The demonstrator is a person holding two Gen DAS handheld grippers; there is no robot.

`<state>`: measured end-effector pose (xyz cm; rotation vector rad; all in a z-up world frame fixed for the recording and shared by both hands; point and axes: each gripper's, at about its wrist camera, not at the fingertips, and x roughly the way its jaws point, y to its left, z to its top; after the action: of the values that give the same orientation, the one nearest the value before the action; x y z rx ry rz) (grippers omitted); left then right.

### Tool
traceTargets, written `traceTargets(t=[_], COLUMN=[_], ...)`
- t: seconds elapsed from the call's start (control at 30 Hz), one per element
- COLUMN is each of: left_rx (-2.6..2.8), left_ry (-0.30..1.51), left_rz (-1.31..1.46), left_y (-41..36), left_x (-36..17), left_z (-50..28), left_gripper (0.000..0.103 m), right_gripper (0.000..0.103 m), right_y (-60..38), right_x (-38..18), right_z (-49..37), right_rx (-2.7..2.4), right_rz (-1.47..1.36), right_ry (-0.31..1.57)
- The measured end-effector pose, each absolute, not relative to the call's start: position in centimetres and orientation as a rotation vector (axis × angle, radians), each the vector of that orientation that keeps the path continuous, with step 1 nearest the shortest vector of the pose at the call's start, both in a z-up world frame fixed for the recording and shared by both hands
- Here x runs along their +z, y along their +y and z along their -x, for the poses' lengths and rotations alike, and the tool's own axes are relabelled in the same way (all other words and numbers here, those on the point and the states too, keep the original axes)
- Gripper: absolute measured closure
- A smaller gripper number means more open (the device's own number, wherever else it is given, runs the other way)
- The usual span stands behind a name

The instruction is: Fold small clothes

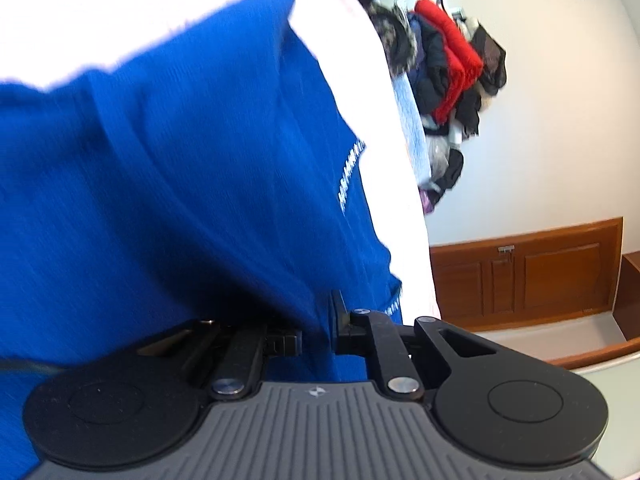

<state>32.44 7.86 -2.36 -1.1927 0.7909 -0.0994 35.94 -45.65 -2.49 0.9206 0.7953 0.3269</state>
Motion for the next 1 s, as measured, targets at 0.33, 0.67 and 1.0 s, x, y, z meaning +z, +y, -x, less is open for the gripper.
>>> traceTargets(t=[0.33, 0.67, 1.0], left_rx=[-0.010, 0.054, -0.114], left_ry=[0.762, 0.755, 0.722], left_rz=[1.238, 1.069, 0.819], left_y=[10.3, 12.6, 12.6], left_x=[-2.7, -1.6, 6.6], left_z=[-31.8, -30.9, -28.3], left_gripper=[0.091, 0.097, 0.053], right_gripper=[0.096, 0.098, 0.063], right_y=[-41.9, -44.0, -43.8], right_x=[-1.7, -1.6, 2.3], right_z=[-36.0, -35.0, -35.6], right_rx=[0.352, 0.293, 0.300], right_rz=[-0.642, -0.573, -0.473], right_ry=[0.926, 0.929, 0.790])
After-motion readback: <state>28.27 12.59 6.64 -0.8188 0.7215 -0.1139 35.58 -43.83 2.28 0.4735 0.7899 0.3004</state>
